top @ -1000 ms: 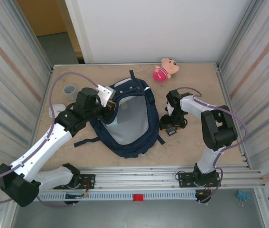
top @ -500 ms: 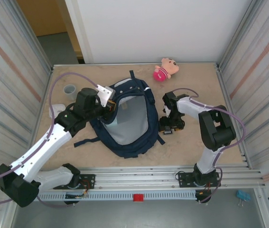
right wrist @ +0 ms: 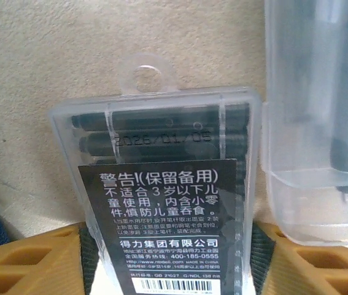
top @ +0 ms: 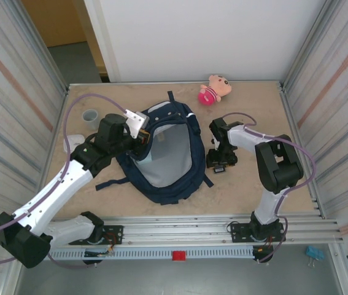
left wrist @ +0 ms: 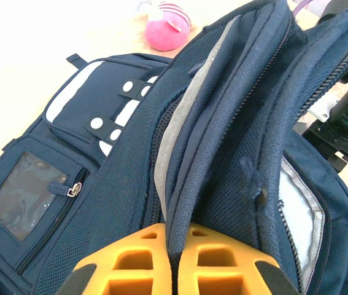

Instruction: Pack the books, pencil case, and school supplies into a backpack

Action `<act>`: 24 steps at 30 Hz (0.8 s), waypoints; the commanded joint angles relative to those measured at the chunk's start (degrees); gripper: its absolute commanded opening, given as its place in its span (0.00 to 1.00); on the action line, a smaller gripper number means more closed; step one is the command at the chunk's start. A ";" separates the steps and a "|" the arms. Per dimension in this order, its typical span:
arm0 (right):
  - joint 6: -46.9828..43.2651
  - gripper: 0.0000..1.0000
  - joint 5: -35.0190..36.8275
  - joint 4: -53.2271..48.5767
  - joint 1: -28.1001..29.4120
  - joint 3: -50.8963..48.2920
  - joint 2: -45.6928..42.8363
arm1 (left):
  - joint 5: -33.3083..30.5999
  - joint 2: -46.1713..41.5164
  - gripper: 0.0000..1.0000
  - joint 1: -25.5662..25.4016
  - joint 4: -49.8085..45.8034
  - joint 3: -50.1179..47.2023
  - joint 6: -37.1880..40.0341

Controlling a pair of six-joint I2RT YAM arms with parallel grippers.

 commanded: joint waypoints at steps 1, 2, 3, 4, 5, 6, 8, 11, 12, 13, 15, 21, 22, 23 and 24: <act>1.09 0.57 3.03 1.92 0.70 -0.42 2.18 | -1.06 -3.35 0.00 0.55 3.97 0.67 -1.62; 1.15 0.55 2.69 1.80 0.81 -0.47 1.57 | -1.00 -3.37 0.00 0.58 3.99 0.73 -1.64; 1.34 0.54 2.15 1.50 0.76 -0.60 0.56 | -1.02 -3.44 0.00 0.54 3.99 0.79 -1.73; 1.61 0.53 1.61 1.36 0.80 -0.63 -0.57 | -0.99 -3.48 0.00 0.52 3.99 0.83 -1.77; 2.00 0.52 0.91 0.96 0.66 -0.66 -2.07 | -0.84 -3.52 0.00 0.60 4.06 0.91 -1.83; 2.44 0.52 0.31 0.51 0.57 -0.81 -3.91 | -0.72 -3.57 0.00 0.55 4.16 0.99 -1.98; 3.48 0.50 -0.77 -0.53 0.26 -1.04 -7.90 | -0.40 -3.61 0.00 0.53 4.25 1.20 -2.13; 5.21 0.50 -2.51 -2.71 0.03 -1.02 -14.46 | 0.18 -3.70 0.00 0.44 4.57 1.34 -2.34; 6.19 0.50 -3.50 -3.45 0.10 -1.03 -16.98 | 0.20 -3.75 0.00 0.43 4.69 1.34 -2.43; 7.20 0.50 -4.70 -3.82 0.23 -1.03 -19.16 | 0.31 -3.79 0.00 0.44 4.81 1.33 -2.48; 9.99 0.50 -8.77 -2.90 0.97 -1.81 -23.82 | 0.45 -3.81 0.00 0.43 5.36 1.10 -2.69; 22.89 0.50 -19.43 9.50 9.33 -5.35 -30.90 | 1.61 -3.20 0.00 0.43 6.84 0.89 -3.61; 24.62 0.50 -20.29 11.77 11.11 -5.30 -30.45 | 1.87 -3.12 0.00 0.43 6.92 0.89 -3.62; 25.84 0.50 -21.13 14.24 12.63 -4.94 -29.52 | 2.06 -3.00 0.00 0.44 7.06 0.82 -3.57; 26.96 0.50 -21.63 15.95 13.97 -4.55 -28.50 | 2.13 -3.01 0.00 0.48 7.21 0.96 -3.74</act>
